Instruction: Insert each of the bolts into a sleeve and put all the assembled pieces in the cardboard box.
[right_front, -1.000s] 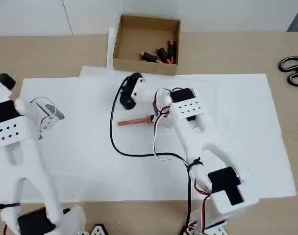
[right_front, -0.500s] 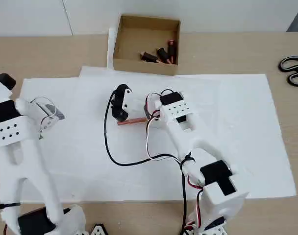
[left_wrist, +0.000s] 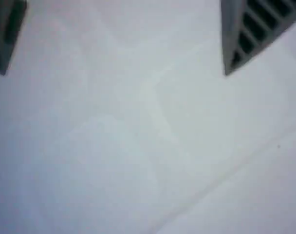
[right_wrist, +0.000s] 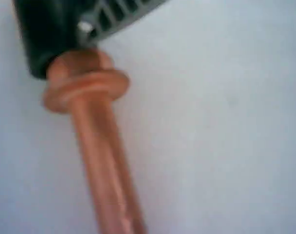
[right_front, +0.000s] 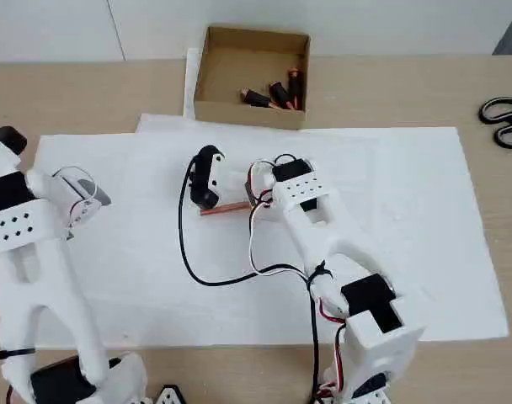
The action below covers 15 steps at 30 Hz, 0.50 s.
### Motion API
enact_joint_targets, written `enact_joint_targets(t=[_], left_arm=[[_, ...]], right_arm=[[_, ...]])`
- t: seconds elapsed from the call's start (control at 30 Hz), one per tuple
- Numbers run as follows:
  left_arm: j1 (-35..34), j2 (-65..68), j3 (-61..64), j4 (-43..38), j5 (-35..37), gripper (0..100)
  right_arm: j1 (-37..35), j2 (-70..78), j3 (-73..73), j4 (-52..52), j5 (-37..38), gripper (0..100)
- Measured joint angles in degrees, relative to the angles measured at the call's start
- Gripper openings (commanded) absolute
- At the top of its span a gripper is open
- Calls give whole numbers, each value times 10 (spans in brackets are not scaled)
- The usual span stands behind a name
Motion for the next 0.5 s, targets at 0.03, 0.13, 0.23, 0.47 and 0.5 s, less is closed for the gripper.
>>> enact_joint_targets(t=[0.03, 0.13, 0.23, 0.47, 0.5], left_arm=[[0, 0, 0, 0, 0, 269], [0, 0, 0, 0, 0, 269], [0, 0, 0, 0, 0, 269], [-1, 0, 0, 0, 0, 269], [-1, 0, 0, 0, -1, 269]], right_arm=[[0, 0, 0, 0, 0, 169], [0, 0, 0, 0, 0, 169], [-5, 1, 0, 13, 0, 169], [-12, 22, 2, 15, -1, 169], [-12, 22, 2, 15, -1, 169]])
